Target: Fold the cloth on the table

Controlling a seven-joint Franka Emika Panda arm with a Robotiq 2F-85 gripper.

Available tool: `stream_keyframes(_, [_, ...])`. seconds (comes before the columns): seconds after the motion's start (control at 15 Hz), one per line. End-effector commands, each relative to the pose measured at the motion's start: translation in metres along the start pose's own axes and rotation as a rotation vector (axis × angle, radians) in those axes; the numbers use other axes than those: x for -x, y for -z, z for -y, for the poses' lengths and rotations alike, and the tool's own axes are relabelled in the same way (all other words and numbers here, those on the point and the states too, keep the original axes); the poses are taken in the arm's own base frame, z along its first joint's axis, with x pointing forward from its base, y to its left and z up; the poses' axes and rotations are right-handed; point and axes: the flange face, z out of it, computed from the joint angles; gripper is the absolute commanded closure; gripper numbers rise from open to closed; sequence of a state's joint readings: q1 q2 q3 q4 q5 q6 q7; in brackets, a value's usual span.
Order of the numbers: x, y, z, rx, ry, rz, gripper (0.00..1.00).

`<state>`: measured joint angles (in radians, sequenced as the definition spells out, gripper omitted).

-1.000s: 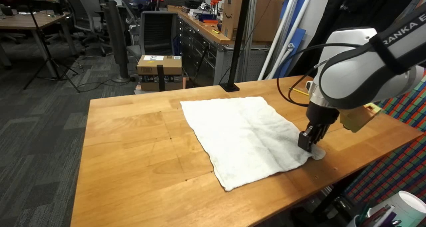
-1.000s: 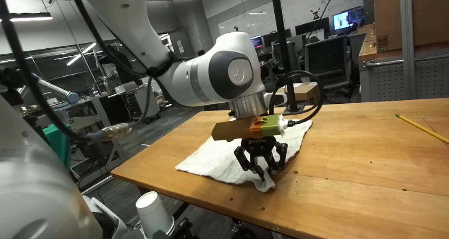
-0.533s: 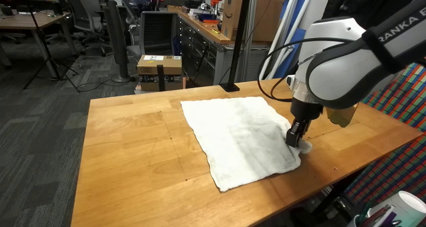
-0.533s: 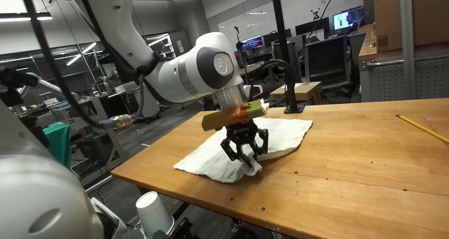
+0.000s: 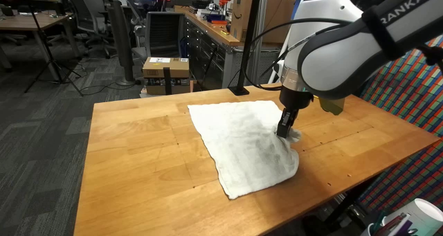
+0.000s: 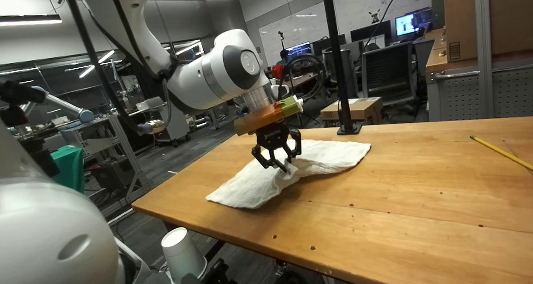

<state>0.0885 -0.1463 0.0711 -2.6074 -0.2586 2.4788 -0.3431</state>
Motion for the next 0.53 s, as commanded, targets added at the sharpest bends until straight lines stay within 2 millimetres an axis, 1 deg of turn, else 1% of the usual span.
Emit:
stream_keyframes(0.0, [-0.029, 0.010, -0.006, 0.010, 0.052, -0.058, 0.93])
stream_keyframes(0.27, [-0.059, 0.006, -0.021, 0.026, 0.073, -0.132, 0.93])
stream_keyframes(0.47, [-0.079, -0.002, -0.026, 0.026, 0.092, -0.159, 0.93])
